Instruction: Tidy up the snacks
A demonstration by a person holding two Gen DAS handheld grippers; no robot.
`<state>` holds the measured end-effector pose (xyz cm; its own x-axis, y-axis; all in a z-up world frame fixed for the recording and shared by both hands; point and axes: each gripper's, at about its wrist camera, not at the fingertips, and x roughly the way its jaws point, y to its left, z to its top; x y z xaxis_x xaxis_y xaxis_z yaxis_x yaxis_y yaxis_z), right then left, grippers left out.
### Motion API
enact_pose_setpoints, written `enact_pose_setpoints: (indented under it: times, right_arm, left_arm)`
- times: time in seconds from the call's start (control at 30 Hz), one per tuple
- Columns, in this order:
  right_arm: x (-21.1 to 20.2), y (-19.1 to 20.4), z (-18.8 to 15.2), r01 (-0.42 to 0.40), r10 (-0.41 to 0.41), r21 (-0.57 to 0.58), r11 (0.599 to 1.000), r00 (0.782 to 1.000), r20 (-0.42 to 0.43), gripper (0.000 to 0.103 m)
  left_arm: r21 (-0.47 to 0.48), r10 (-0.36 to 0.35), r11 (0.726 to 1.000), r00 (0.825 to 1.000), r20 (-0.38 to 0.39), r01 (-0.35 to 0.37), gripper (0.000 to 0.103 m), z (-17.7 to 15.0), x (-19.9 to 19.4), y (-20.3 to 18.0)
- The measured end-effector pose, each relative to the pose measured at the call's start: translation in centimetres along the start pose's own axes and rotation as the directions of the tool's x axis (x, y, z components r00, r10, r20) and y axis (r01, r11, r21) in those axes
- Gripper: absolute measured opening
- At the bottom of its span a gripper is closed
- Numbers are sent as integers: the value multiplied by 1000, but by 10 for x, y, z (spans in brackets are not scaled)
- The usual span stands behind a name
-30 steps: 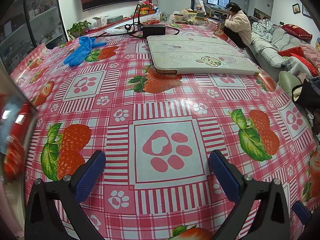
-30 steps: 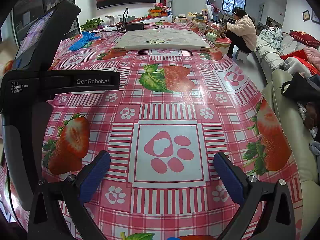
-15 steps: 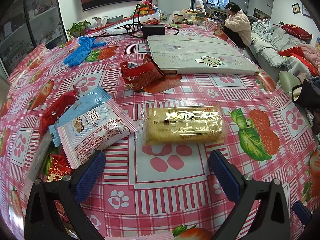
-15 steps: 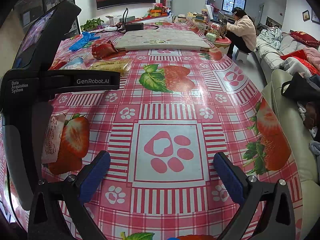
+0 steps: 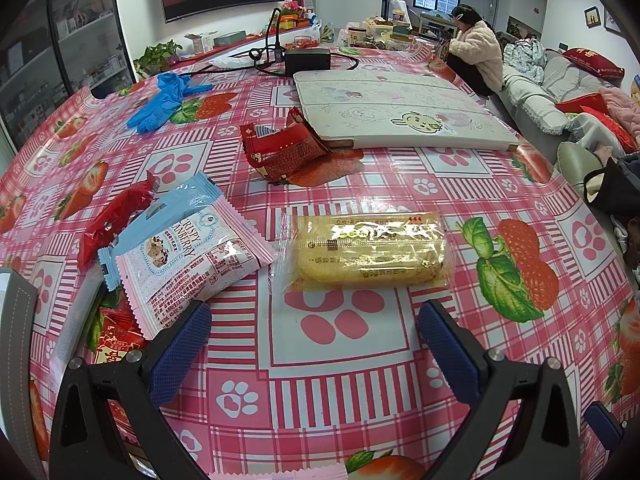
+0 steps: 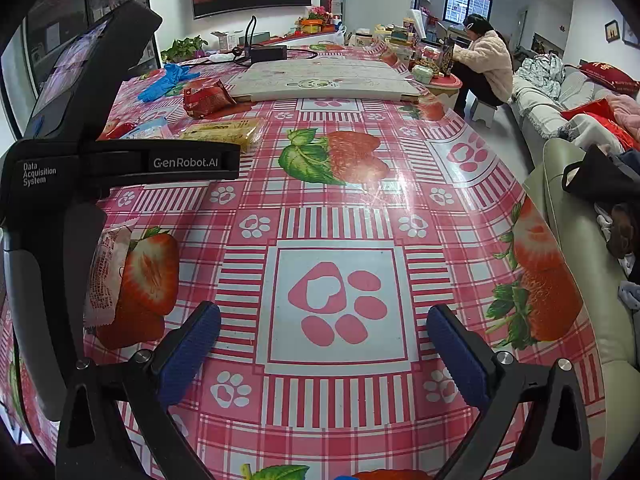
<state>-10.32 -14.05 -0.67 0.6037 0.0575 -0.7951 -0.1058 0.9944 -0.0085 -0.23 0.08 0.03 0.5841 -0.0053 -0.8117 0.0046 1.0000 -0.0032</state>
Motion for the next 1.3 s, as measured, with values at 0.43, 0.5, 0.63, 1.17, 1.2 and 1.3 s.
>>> enact_pose_setpoints:
  times: [0.43, 0.5, 0.63, 1.17, 1.2, 1.3]
  right_arm:
    - [0, 0, 0, 1, -1, 0, 1000, 1000, 0, 103]
    - [0, 0, 0, 1, -1, 0, 1000, 1000, 0, 103]
    - [0, 0, 0, 0, 0, 0, 1000, 1000, 0, 103]
    - [0, 0, 1, 1, -1, 0, 1000, 1000, 0, 103]
    - [0, 0, 1, 1, -1, 0, 1000, 1000, 0, 103]
    - [0, 0, 1, 1, -1, 0, 1000, 1000, 0, 103]
  left_arm:
    - [0, 0, 1000, 1000, 0, 0, 103, 0, 0, 0]
    - [1, 0, 1000, 1000, -1, 0, 103, 0, 0, 0]
    - [29, -13, 999, 997, -79, 15, 103, 4, 0, -2]
    - [21, -59, 998, 996, -63, 61, 103, -56, -80, 136]
    - [25, -50, 998, 996, -76, 52, 103, -63, -76, 141]
    - [19, -58, 998, 995, -87, 60, 103, -73, -69, 149]
